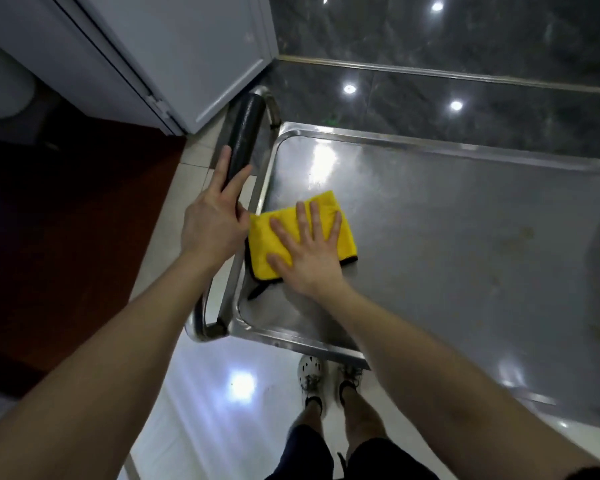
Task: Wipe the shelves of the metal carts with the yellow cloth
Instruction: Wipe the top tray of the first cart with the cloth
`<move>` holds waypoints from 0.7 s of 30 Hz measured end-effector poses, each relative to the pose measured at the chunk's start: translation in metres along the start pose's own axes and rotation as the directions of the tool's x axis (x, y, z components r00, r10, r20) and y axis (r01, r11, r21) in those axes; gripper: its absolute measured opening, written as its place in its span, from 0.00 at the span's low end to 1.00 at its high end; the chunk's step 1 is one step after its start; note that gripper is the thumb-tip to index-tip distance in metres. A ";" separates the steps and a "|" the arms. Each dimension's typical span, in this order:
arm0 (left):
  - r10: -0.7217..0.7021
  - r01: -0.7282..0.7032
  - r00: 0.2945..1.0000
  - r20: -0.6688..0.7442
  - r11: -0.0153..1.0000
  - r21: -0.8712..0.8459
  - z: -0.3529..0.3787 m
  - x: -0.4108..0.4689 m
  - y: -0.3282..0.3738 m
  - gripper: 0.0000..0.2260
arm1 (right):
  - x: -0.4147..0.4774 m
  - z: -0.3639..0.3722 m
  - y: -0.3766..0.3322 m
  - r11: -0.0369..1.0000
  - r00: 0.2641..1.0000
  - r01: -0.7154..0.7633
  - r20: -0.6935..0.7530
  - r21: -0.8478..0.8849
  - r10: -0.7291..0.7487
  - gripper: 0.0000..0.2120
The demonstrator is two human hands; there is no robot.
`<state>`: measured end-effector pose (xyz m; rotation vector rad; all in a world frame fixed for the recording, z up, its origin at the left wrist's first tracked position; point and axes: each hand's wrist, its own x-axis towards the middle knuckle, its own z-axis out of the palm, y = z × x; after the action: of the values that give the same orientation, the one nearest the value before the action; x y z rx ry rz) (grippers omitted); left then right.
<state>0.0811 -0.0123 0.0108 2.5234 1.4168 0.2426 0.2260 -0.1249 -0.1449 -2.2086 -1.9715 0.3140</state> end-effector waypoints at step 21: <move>0.271 -0.359 0.909 0.317 0.895 0.263 0.035 -0.010 0.110 0.41 | -0.251 -0.050 0.129 0.922 0.923 -0.367 0.074 -0.124 0.377 0.36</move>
<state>0.1752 -0.0806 0.0086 2.9023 0.9951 -0.2983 0.3356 -0.3878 -0.1185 -2.6849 -1.6311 0.3760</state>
